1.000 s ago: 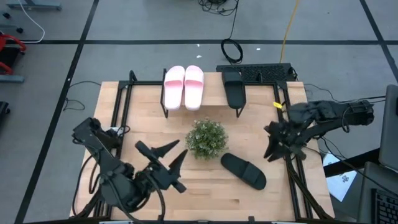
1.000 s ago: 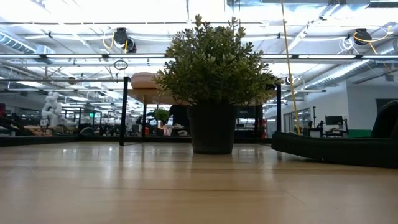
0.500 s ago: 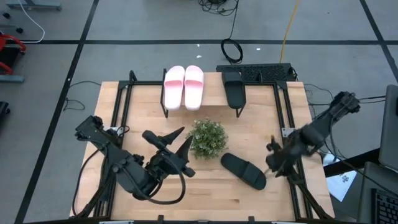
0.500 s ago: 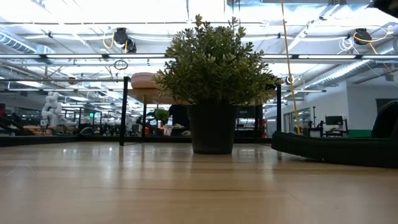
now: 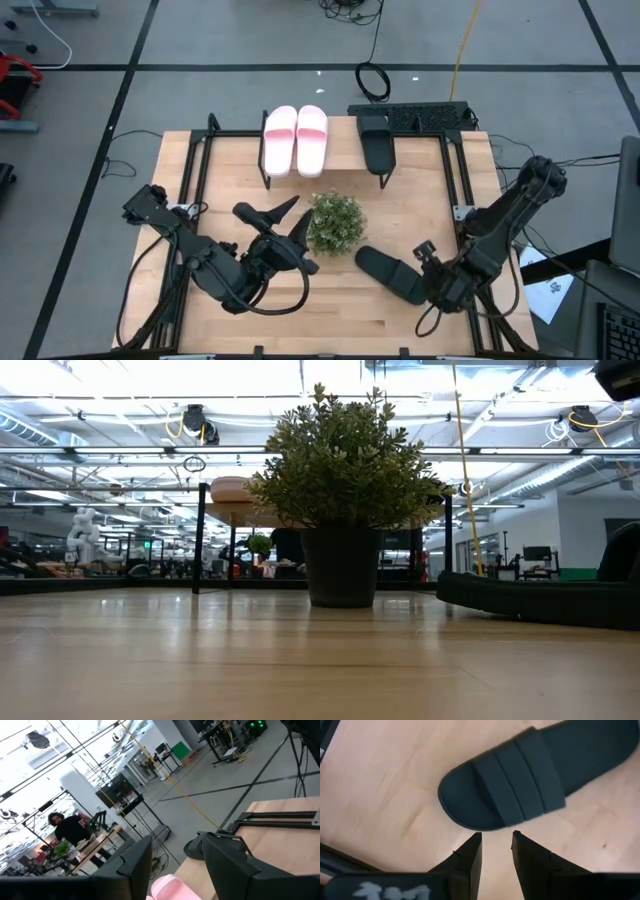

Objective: Pick and place slides into the shelf
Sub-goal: Put the black slipper on the shelf

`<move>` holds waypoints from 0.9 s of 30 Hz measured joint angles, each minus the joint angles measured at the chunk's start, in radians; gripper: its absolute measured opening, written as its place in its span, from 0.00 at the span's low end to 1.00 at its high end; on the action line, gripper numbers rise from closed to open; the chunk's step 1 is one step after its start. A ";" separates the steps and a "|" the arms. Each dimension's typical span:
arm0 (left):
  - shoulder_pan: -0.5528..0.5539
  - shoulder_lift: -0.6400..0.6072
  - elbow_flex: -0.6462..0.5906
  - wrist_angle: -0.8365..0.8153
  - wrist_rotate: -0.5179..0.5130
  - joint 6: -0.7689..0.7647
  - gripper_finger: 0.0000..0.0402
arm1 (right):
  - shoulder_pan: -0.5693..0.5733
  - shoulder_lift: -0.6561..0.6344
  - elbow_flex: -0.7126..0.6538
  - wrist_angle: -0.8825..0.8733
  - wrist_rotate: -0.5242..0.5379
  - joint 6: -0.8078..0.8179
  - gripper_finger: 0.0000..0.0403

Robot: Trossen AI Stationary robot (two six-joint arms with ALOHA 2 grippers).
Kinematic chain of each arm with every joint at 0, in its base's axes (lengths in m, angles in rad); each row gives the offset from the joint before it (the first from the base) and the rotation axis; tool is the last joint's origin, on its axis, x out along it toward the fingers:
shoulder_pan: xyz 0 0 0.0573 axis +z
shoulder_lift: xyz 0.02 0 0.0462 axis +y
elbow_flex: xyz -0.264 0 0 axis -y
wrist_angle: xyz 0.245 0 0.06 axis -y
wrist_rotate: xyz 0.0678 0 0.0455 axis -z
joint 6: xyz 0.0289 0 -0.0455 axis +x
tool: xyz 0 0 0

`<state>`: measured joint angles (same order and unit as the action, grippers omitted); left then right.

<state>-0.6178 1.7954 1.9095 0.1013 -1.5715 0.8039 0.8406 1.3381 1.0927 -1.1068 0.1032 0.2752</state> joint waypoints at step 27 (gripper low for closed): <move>-0.058 0.000 0.000 0.000 0.000 -0.018 0.45 | 0.032 0.121 -0.093 0.192 0.207 0.053 0.24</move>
<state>-0.6762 1.7957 1.9095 0.1015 -1.5711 0.7861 0.8726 1.4593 0.9993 -0.9146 0.3102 0.3281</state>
